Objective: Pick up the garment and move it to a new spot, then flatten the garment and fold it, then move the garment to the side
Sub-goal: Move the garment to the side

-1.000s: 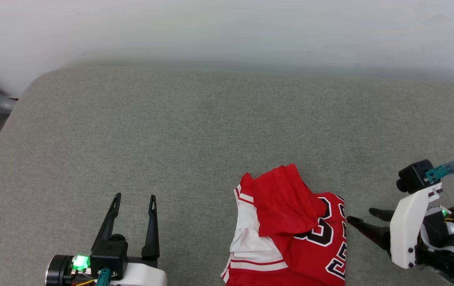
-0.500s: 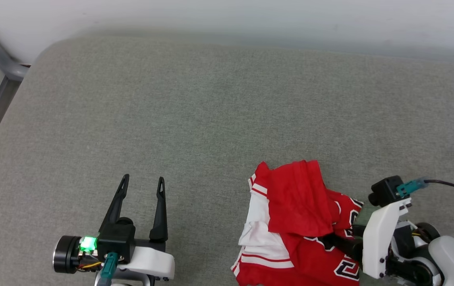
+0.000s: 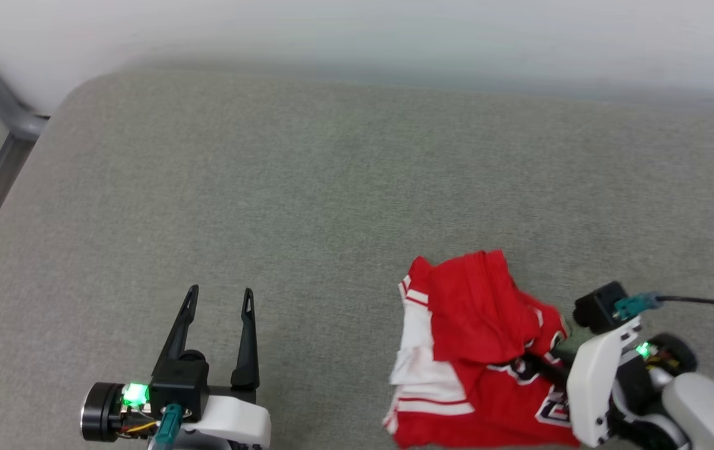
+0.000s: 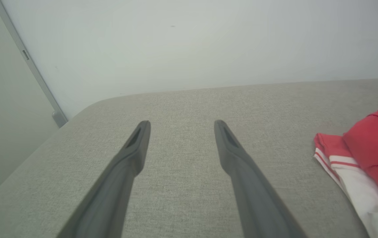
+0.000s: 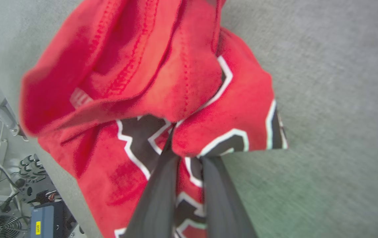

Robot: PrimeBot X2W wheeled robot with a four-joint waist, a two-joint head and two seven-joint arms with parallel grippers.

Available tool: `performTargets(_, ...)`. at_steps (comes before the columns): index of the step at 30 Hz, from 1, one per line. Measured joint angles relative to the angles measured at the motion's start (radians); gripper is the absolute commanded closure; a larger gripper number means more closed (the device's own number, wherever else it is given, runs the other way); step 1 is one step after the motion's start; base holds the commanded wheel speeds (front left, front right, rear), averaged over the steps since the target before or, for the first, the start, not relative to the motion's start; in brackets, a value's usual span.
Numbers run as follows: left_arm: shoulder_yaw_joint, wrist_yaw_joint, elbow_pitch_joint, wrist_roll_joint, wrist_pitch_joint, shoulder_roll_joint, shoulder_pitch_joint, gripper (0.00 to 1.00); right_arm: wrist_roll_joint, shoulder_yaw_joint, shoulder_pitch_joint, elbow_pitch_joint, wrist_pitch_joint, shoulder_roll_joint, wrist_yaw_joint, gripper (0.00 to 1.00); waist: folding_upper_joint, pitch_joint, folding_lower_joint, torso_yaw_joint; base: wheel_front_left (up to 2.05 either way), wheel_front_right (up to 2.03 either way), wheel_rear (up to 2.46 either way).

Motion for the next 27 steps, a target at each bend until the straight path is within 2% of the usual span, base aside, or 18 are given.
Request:
performTargets(5, 0.007, 0.000, -0.001, -0.001, 0.000, -0.001, 0.015, 0.00, -0.098, 0.039, -0.055, -0.043, -0.058, -0.078, -0.001, 1.00, 0.0000, -0.025, 0.0000, -0.041, 0.00, 0.00, 0.00)
performTargets(13, 0.019, -0.001, -0.010, -0.006, 0.000, -0.001, 0.034, 0.00, -0.208, 0.090, -0.101, -0.140, -0.053, -0.190, -0.001, 1.00, 0.0000, -0.055, -0.0001, -0.145, 0.00, 0.00, 0.00)
performTargets(21, 0.029, -0.002, -0.029, 0.001, 0.000, 0.001, 0.031, 0.00, -0.209, 0.053, -0.124, -0.199, -0.013, -0.257, 0.000, 1.00, 0.0000, -0.047, -0.0001, -0.256, 0.00, 0.00, 0.00)
performTargets(27, 0.035, -0.004, -0.051, 0.010, 0.000, 0.012, 0.002, 0.00, -0.157, -0.010, -0.147, -0.171, 0.027, -0.318, 0.000, 1.00, 0.0000, 0.009, -0.0001, -0.294, 0.00, 0.00, 0.00)
